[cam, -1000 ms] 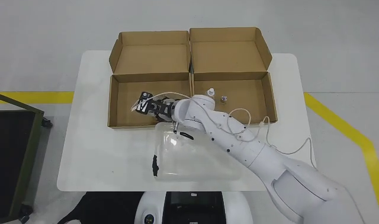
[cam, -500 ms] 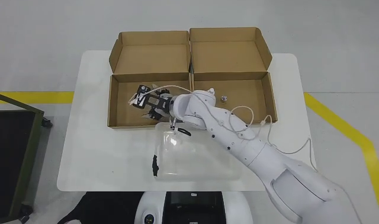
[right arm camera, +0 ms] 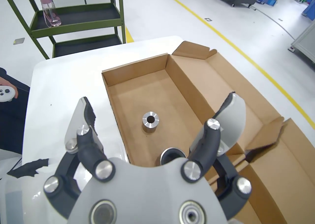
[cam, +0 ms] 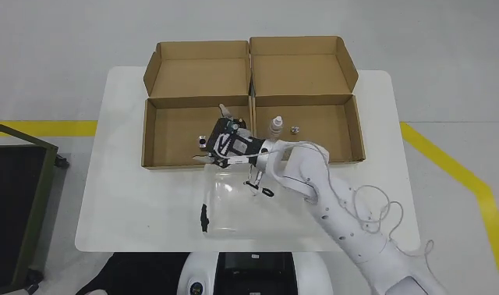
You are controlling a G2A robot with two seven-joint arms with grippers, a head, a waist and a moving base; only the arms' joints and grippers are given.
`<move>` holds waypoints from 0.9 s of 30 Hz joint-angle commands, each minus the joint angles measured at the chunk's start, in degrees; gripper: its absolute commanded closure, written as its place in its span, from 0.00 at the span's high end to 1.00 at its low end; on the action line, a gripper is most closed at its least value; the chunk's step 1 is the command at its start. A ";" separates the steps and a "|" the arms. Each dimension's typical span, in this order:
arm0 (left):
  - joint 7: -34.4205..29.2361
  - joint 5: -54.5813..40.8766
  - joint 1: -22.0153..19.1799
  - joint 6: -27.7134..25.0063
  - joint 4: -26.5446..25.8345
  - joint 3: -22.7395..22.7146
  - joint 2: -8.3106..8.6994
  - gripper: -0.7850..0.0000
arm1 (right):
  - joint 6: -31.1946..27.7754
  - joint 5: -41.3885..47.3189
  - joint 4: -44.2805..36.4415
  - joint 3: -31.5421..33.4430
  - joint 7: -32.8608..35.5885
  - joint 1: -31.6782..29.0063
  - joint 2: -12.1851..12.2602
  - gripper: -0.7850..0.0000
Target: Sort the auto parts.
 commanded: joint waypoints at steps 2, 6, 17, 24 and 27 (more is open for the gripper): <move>0.00 0.00 0.00 0.00 0.00 0.00 0.00 1.00 | 1.15 -2.35 -5.05 5.46 -2.07 -6.06 1.38 1.00; 0.00 0.00 0.00 0.00 0.00 0.00 0.00 1.00 | 2.32 -4.54 -9.58 12.06 -5.43 -13.40 2.86 1.00; 0.00 0.00 0.00 0.00 0.00 0.00 0.00 1.00 | 6.36 -10.20 -19.14 28.66 -15.39 -33.62 5.70 1.00; 0.00 0.00 0.00 0.00 0.00 0.00 0.00 1.00 | 8.98 -10.63 -22.02 34.31 -21.57 -42.18 6.35 1.00; 0.00 0.00 0.00 0.00 0.00 0.00 0.00 1.00 | 9.64 -9.61 -22.25 37.54 -24.75 -44.99 6.60 1.00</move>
